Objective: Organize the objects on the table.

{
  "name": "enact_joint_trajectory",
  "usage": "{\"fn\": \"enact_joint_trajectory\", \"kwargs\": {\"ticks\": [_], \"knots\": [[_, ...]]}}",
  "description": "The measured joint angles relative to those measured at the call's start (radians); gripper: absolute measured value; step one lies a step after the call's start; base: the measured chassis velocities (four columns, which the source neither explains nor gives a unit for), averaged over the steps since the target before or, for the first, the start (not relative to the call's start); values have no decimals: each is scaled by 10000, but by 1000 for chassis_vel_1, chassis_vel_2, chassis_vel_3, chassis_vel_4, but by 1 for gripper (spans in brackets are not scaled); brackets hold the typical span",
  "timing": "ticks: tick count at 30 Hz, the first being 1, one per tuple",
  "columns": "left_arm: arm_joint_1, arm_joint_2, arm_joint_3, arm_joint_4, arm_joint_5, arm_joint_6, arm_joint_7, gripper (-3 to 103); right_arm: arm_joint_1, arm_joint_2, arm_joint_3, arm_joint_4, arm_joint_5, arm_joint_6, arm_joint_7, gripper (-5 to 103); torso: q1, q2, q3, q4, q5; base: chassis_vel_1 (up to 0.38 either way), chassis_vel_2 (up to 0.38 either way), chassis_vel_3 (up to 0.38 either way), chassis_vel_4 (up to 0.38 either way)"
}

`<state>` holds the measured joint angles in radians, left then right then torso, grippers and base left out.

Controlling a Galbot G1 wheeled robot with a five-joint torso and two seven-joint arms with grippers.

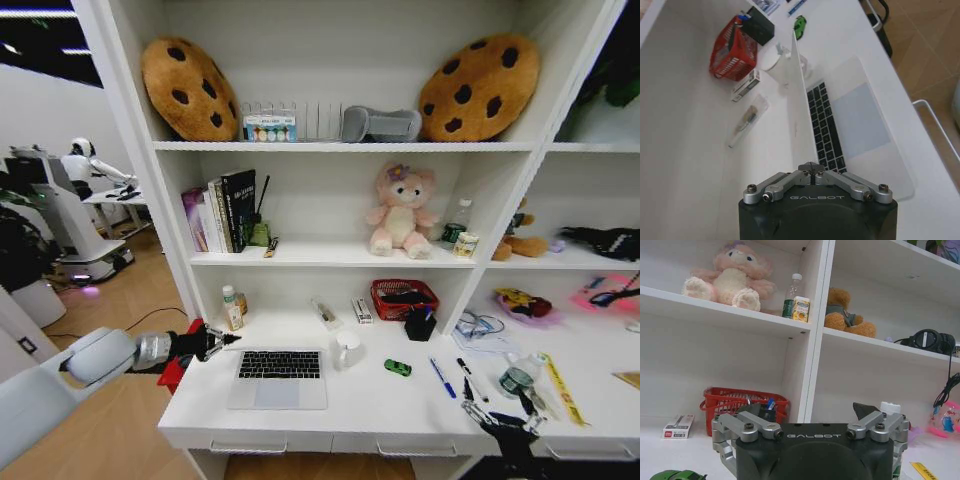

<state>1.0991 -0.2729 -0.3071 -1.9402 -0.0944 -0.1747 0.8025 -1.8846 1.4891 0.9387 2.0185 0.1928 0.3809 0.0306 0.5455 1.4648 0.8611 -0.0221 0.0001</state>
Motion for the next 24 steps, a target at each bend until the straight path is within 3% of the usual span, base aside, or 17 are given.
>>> {"fn": "enact_joint_trajectory", "kwargs": {"ticks": [10, 12, 14, 15, 16, 17, 18, 20, 21, 22, 23, 24], "knots": [[660, -241, -338, -8, 134, -284, 366, 0, -145, 35, 271, -185, 178, 217, -81, 100, 0, 0, 0, -2, 0, 0, 0, 0, 0], [850, -308, -408, -38, 112, -287, 341, 0, -157, 35, 294, -195, 200, 225, -84, 100, 0, 1, 0, 1, -2, 0, 0, 0, 0], [984, -548, -652, 62, -159, -250, -146, 0, -163, 28, 316, -196, 214, 226, -88, 100, 0, 0, 0, 0, -1, 0, 0, 0, 0], [992, -692, -797, 191, -408, -136, -637, 0, -163, 25, 317, -189, 215, 224, -88, 100, 0, 1, 0, -1, 0, 0, 0, 0, 0], [1286, -1389, -1395, 535, -1979, 696, -3049, 0, -129, 56, 275, -93, 190, 150, 15, 100, 0, 1, 1, -3, -1, 0, 0, 0, 0], [1707, -1895, -1662, 523, -2730, 1229, -4761, -1, -112, 90, 247, -70, 181, 95, 112, 100, 1, 0, 0, -6, 1, 0, 0, 0, 0], [1707, -1895, -1662, 523, -2730, 1229, -4761, -1, -112, 90, 247, -70, 181, 95, 112, 100, 1, 0, 0, -6, 1, 0, 0, 0, 0], [2803, -2636, -2198, 165, -3945, 2342, -7096, 4, -110, 100, 213, -63, 170, 48, 186, 100, 2, 0, 1, -2, -8, 0, 0, 0, 0], [2803, -2636, -2198, 165, -3945, 2342, -7096, 4, -110, 100, 213, -63, 170, 48, 186, 100, 2, 0, 1, -2, -8, 0, 0, 0, 0], [3237, -2943, -2449, -57, -4427, 2712, -7746, 10, -103, 84, 177, -60, 157, 24, 191, 100, 1, -1, 1, 2, -2, 0, 0, 0, 0], [3820, -3454, -2862, -449, -5081, 3252, -8844, 15, -88, 41, 138, -35, 145, -36, 209, 100, 0, 0, 1, 6, -1, 0, 0, 0, 0], [3820, -3454, -2862, -449, -5081, 3252, -8844, 15, -88, 41, 138, -35, 145, -36, 209, 100, 0, 0, 1, 6, -1, 0, 0, 0, 0]]}}
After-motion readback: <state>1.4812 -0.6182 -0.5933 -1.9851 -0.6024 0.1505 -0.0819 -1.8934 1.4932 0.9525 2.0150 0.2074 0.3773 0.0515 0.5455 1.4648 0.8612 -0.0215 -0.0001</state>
